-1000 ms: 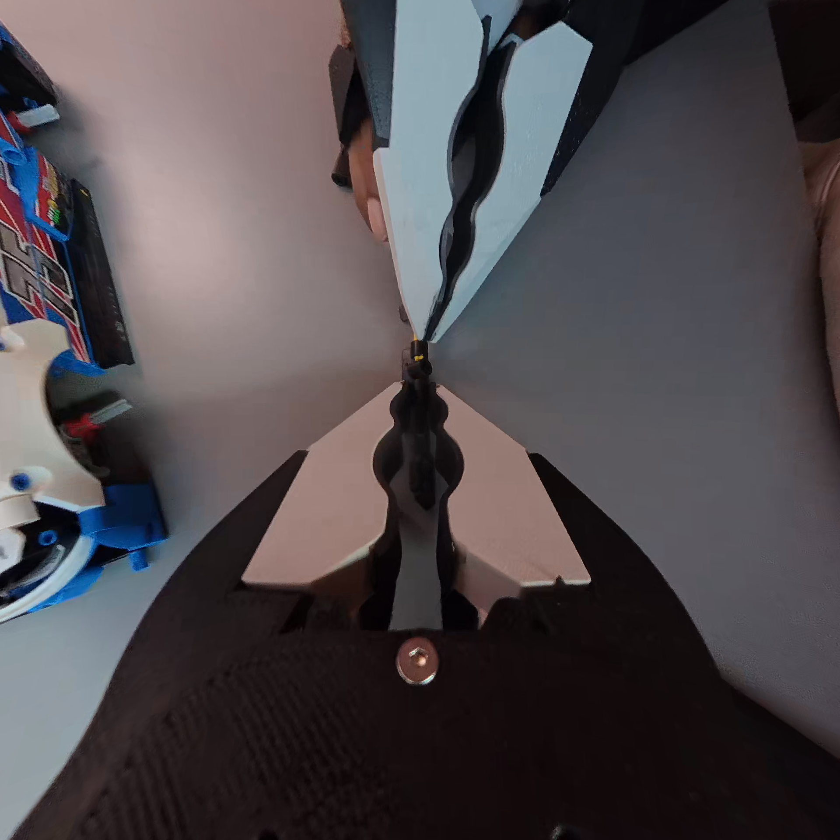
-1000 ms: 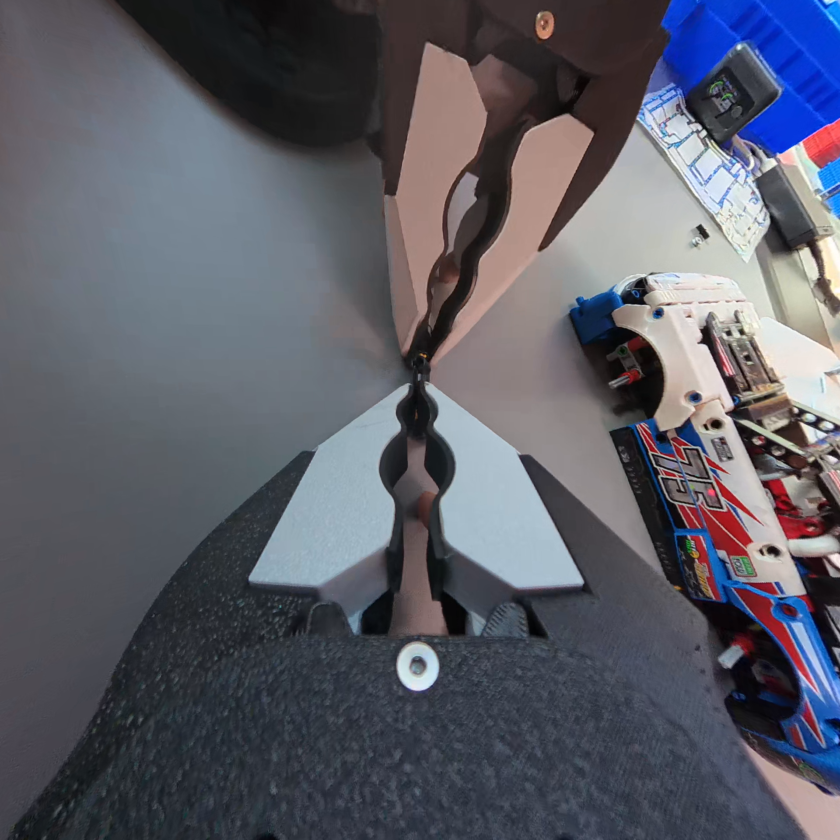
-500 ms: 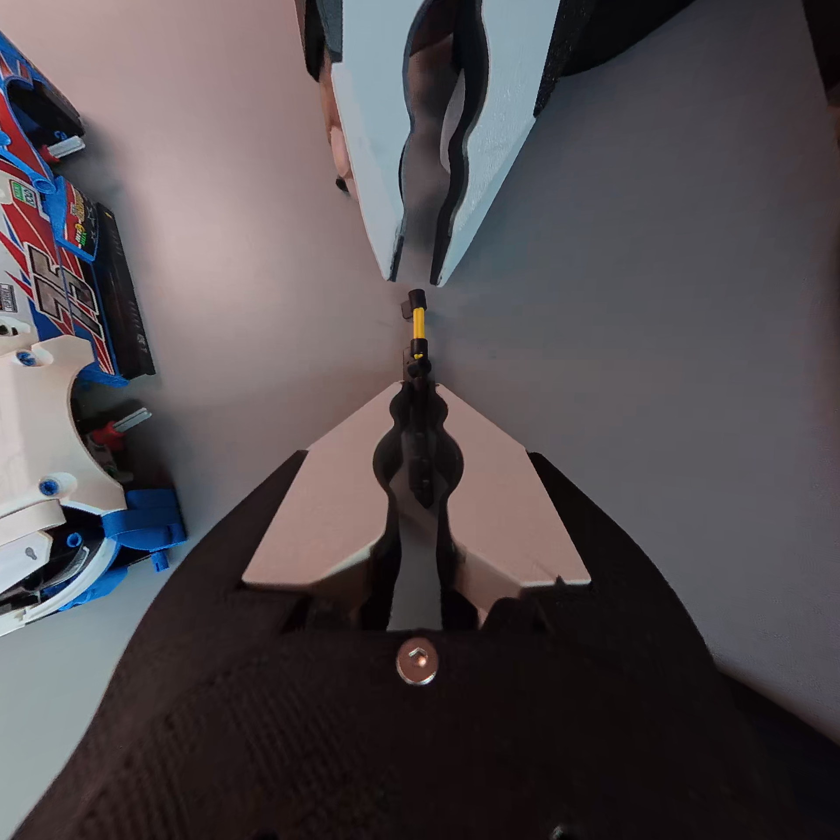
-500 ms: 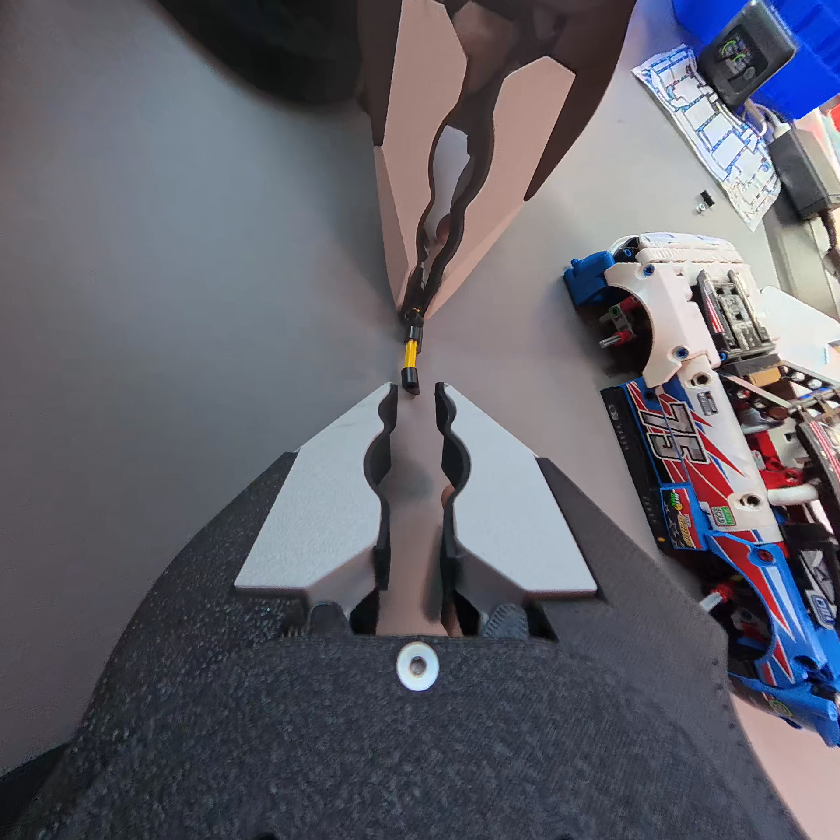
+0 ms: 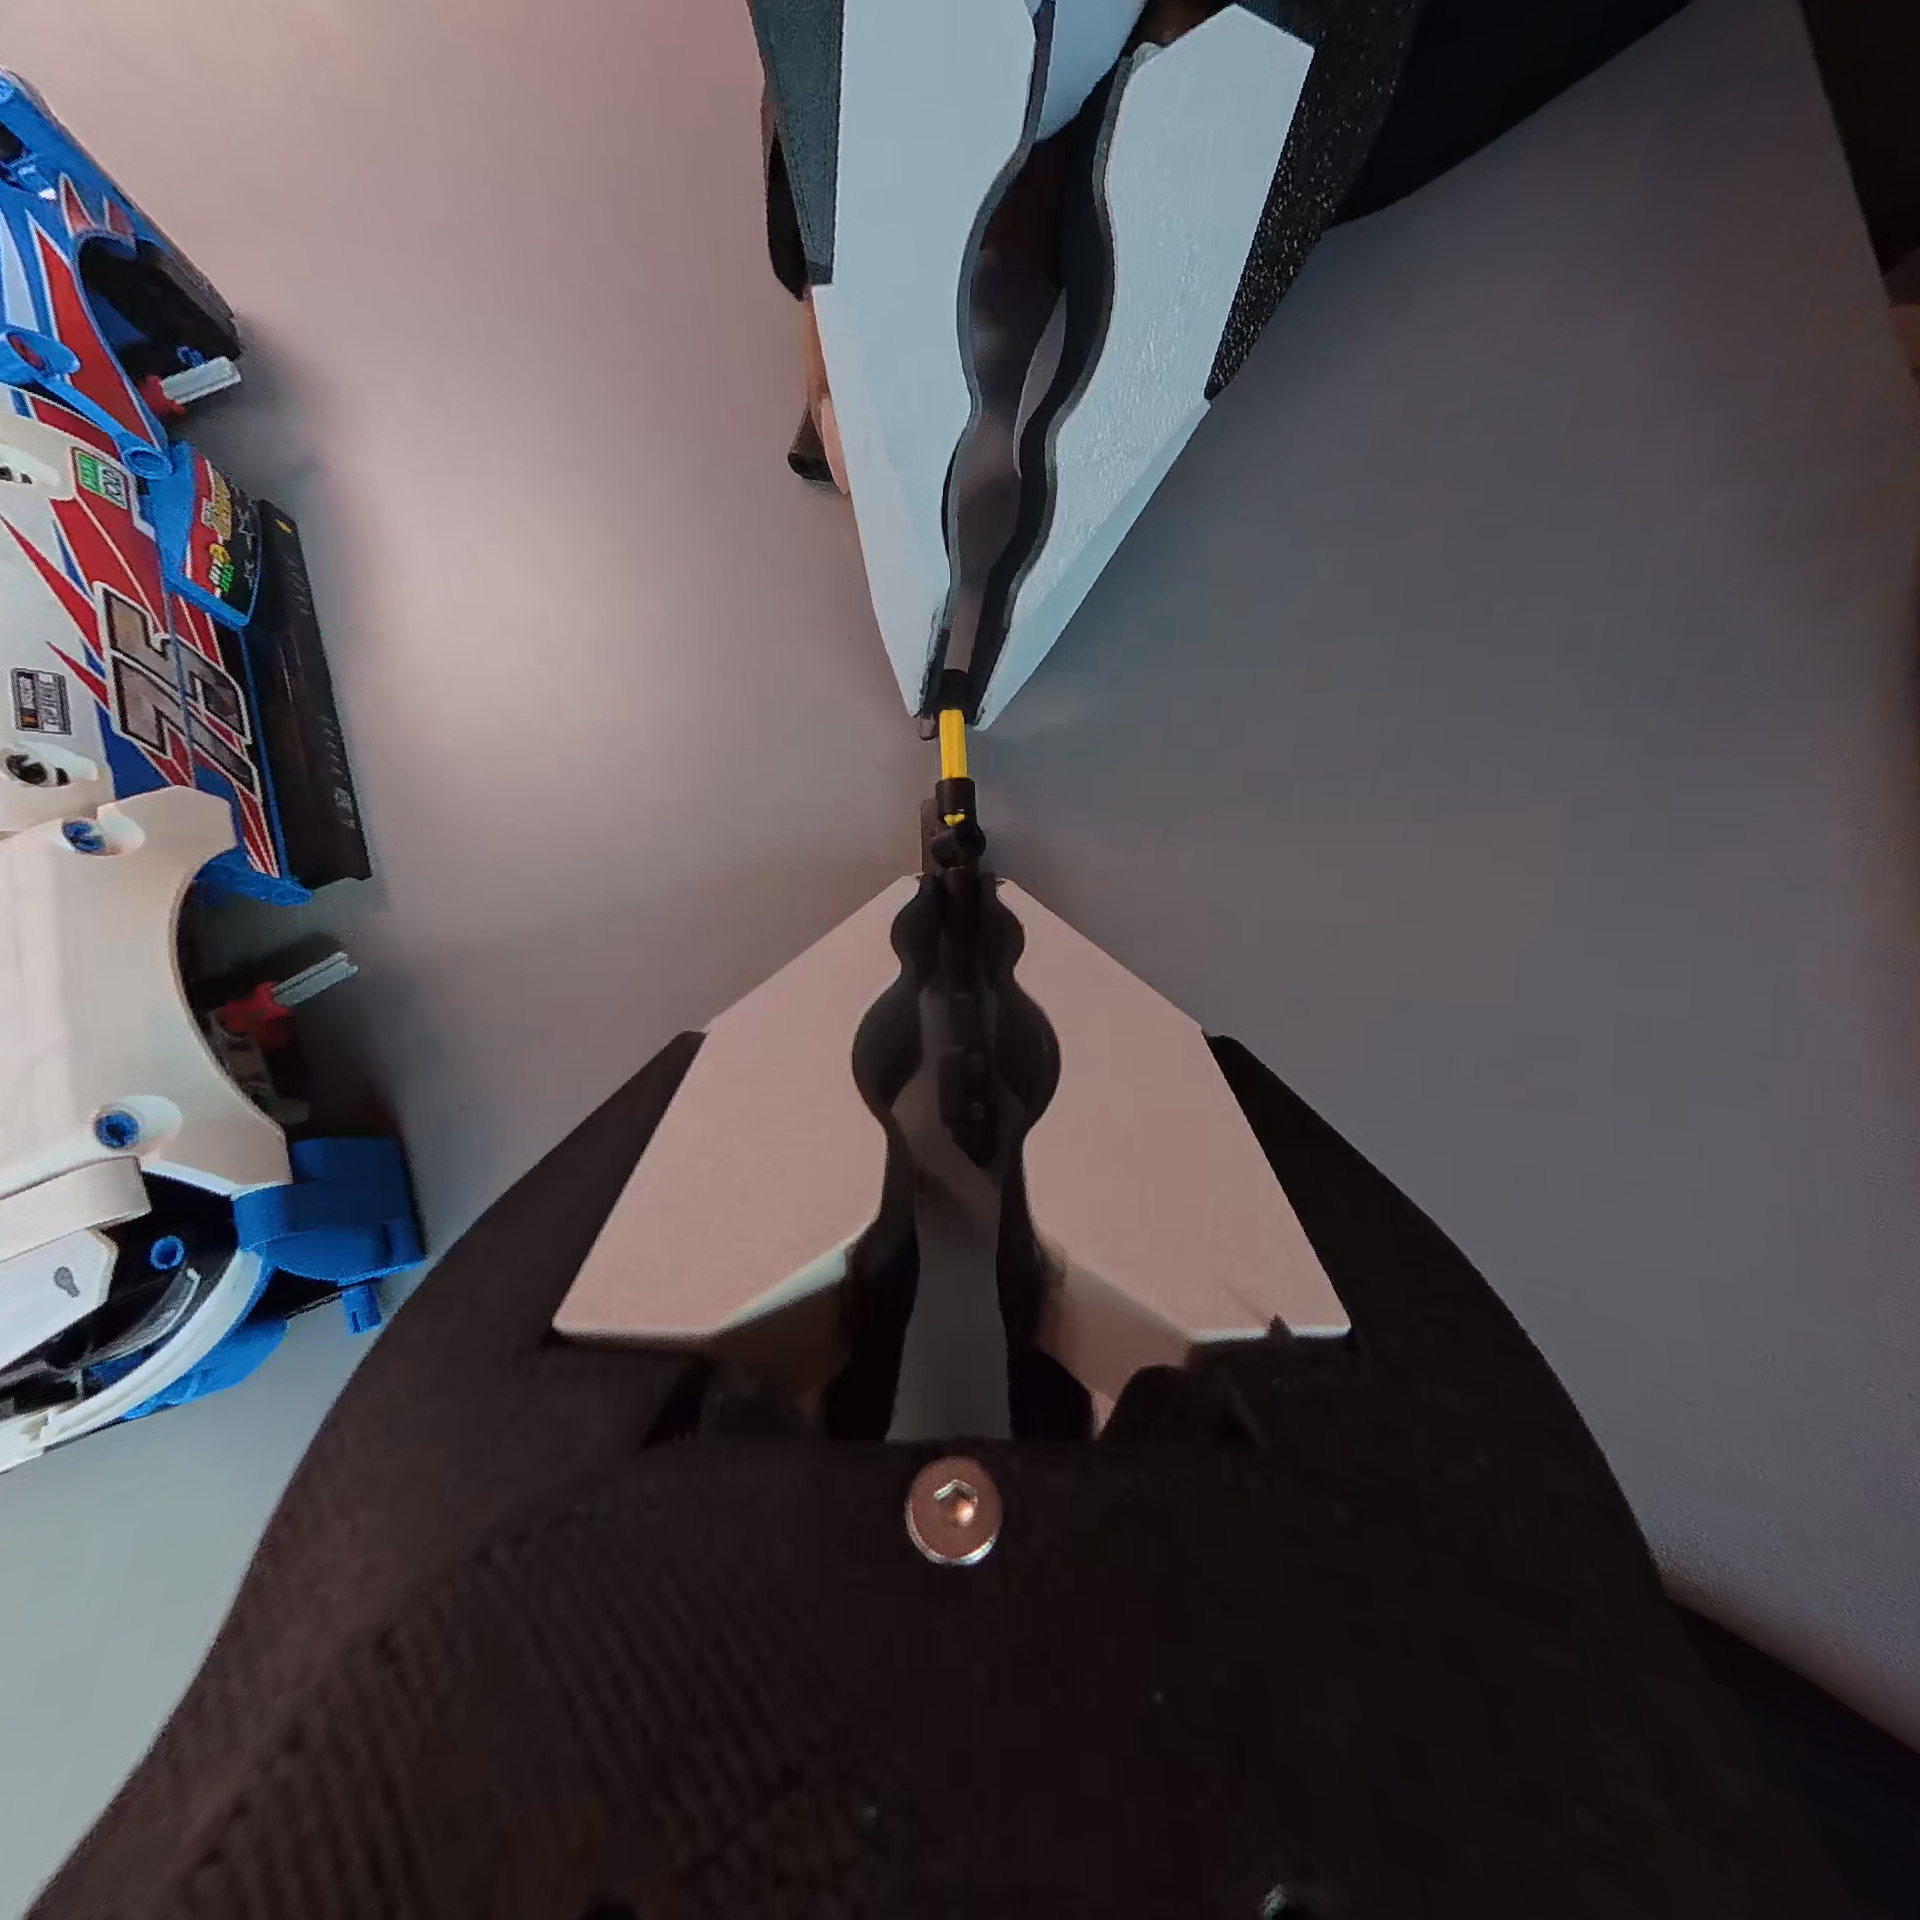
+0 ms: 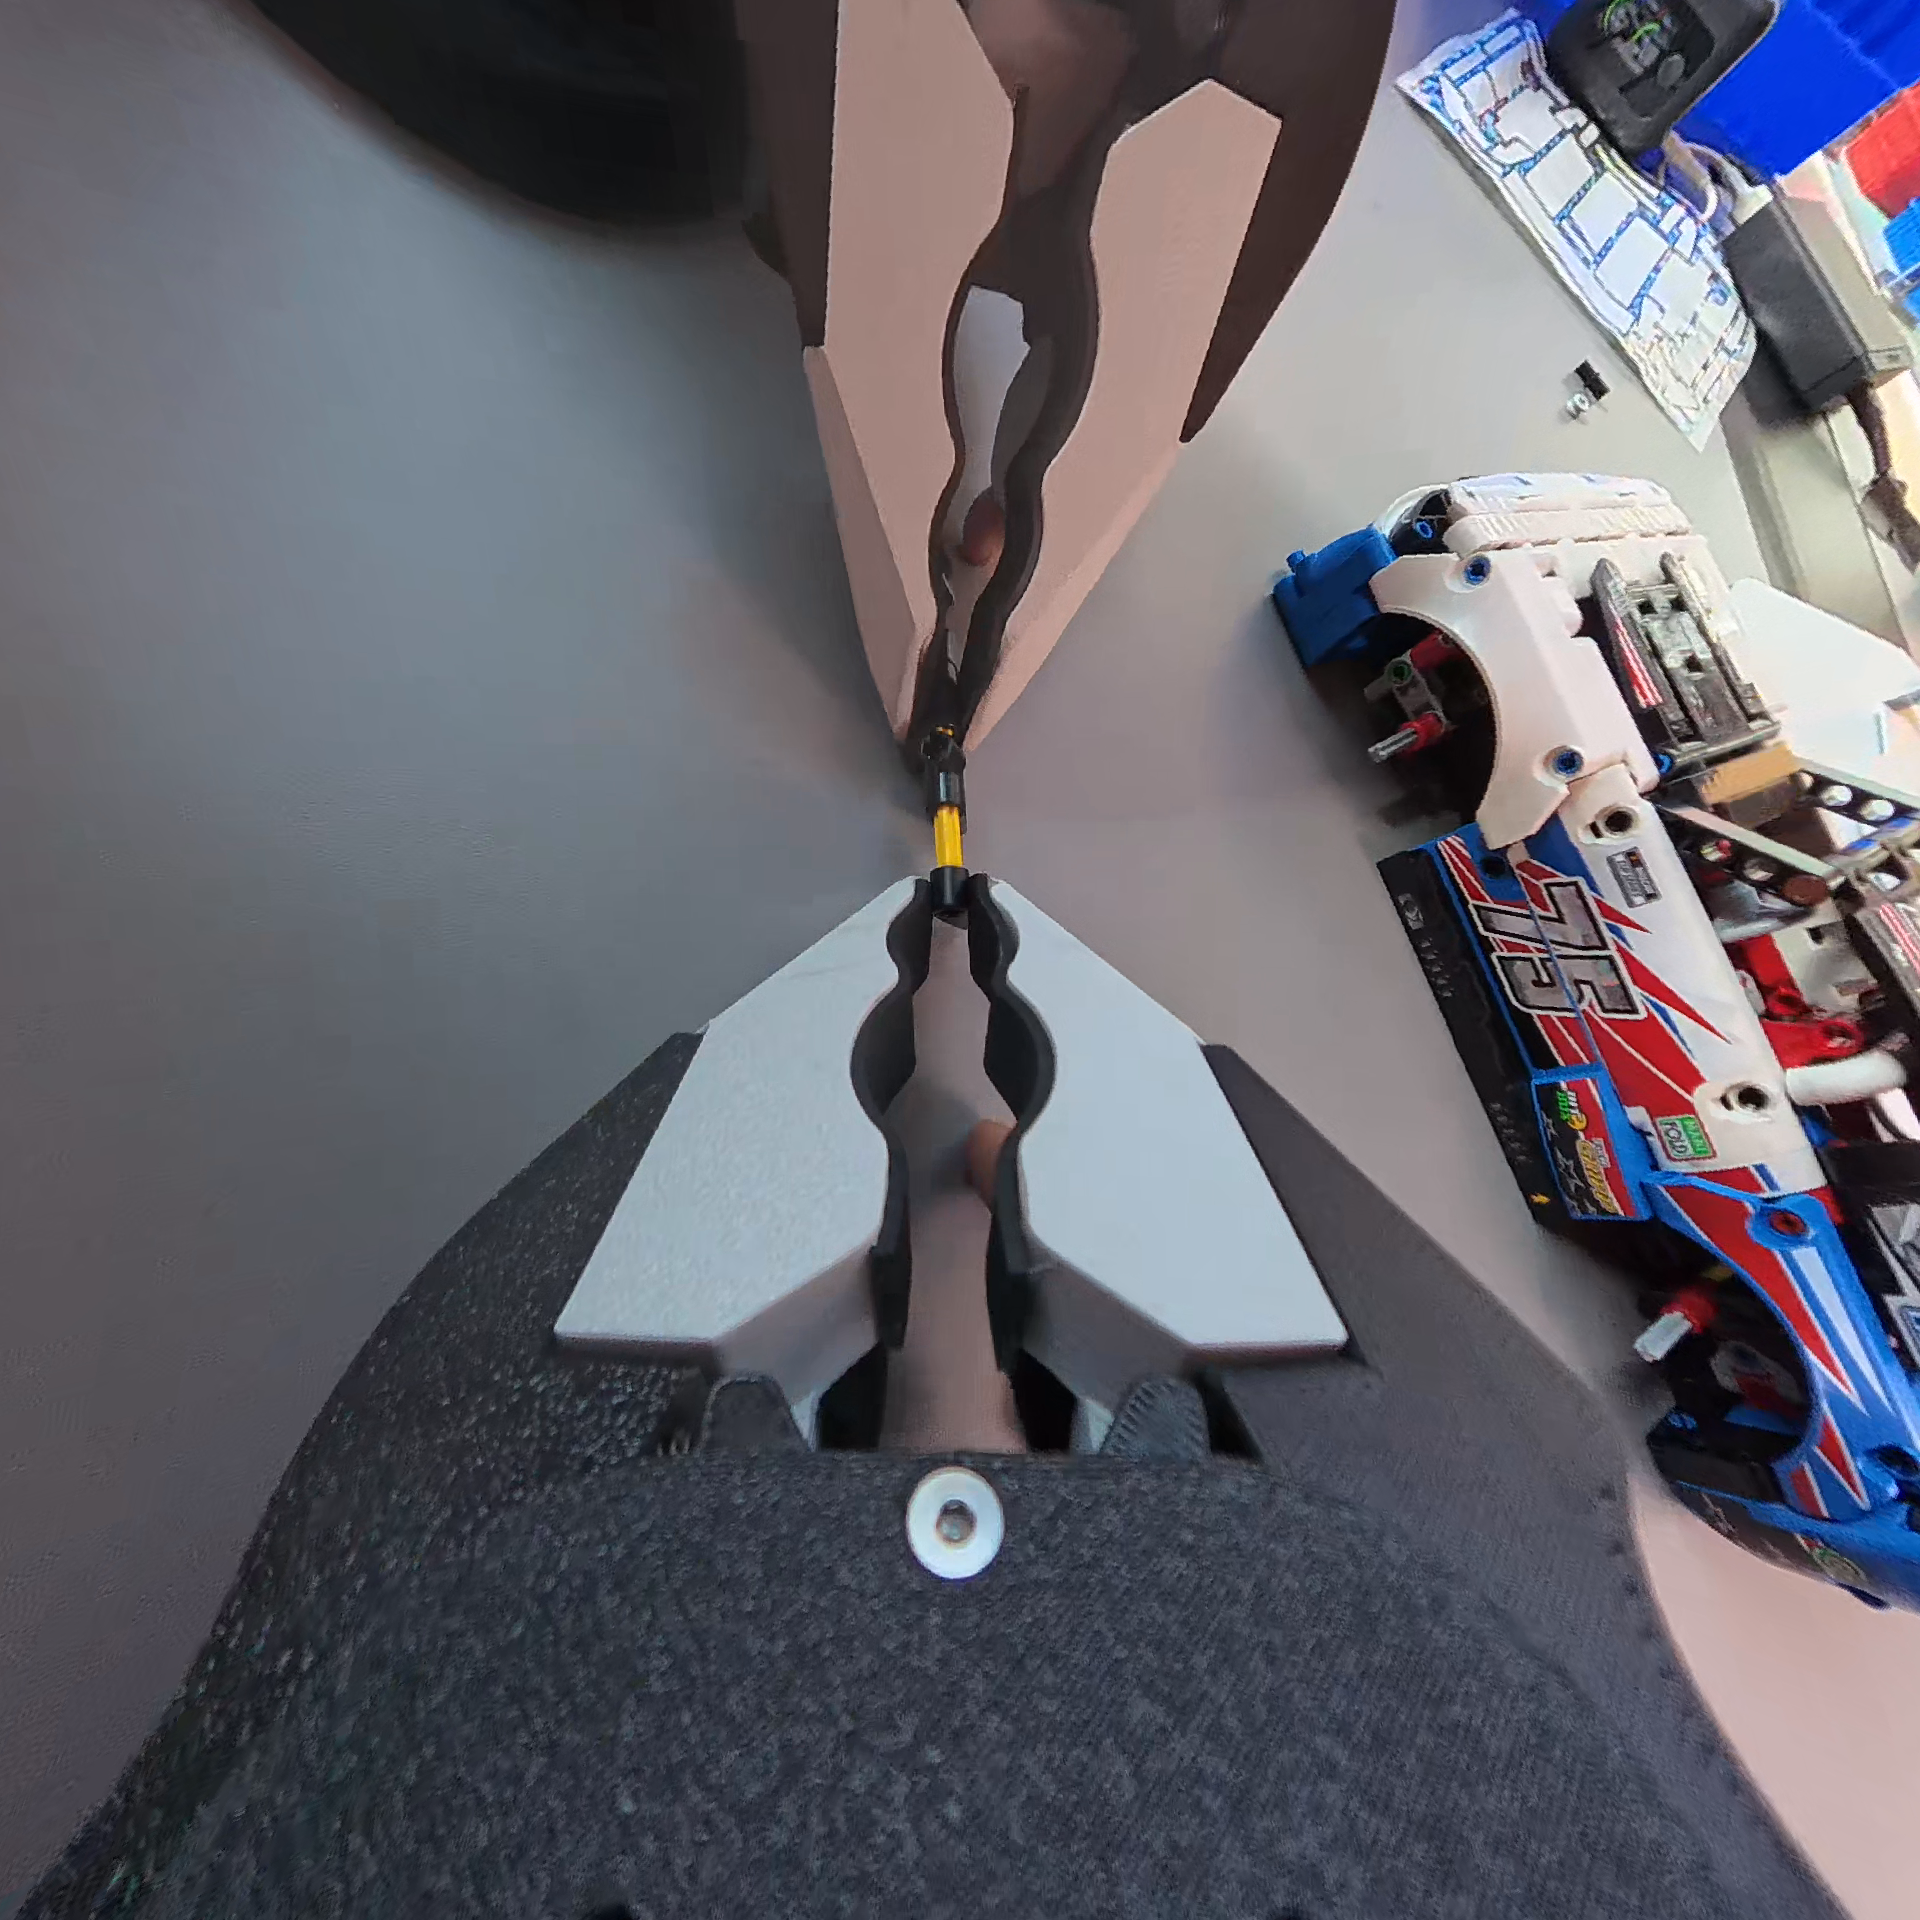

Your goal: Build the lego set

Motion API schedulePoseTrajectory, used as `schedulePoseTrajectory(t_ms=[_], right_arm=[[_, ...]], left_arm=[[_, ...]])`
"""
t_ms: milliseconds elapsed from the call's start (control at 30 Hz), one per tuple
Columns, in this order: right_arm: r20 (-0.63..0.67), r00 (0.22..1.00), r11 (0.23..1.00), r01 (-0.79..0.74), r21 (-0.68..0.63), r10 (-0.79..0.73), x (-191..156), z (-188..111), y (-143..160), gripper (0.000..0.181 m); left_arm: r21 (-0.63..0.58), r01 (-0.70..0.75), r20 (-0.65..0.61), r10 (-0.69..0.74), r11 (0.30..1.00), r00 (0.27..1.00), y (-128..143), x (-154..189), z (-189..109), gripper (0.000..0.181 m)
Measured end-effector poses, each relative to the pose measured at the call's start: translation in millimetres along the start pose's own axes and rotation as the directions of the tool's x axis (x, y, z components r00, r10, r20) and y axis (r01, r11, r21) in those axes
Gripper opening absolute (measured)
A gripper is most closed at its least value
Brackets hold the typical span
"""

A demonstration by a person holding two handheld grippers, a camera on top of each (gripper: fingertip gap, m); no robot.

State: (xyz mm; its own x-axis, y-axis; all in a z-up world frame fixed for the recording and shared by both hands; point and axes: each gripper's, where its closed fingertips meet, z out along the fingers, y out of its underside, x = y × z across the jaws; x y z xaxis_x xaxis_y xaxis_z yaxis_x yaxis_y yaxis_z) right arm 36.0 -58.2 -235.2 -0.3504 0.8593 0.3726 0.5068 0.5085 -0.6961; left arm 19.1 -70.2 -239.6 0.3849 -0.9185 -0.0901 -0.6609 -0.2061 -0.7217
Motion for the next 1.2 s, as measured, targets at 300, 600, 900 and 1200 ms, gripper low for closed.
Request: schedulePoseTrajectory(t_ms=[300, 600, 900, 1200], right_arm=[[-0.004, 1.0, 1.0, 0.002, -0.031, -0.002, -4, 4, -4, 0.004], [0.0, 1.0, 0.999, -0.004, -0.037, 0.004, -4, 7, -5, 0.004], [0.079, 0.97, 0.973, -0.232, 0.006, 0.231, 22, -42, 5, 0.024], [0.042, 0.937, 0.924, -0.333, -0.189, 0.346, 27, -63, 69, 0.024]], left_arm=[[0.009, -0.006, 0.007, 0.006, 1.0, 1.0, -3, 3, 3, 0.005], [0.014, 0.006, -0.018, -0.006, 1.0, 1.0, -4, 3, 3, 0.005], [0.07, 0.273, -0.183, -0.256, 0.96, 0.949, -6, 0, -13, 0.006], [0.078, 0.345, -0.254, -0.316, 0.935, 0.914, -8, 4, -13, 0.006]])
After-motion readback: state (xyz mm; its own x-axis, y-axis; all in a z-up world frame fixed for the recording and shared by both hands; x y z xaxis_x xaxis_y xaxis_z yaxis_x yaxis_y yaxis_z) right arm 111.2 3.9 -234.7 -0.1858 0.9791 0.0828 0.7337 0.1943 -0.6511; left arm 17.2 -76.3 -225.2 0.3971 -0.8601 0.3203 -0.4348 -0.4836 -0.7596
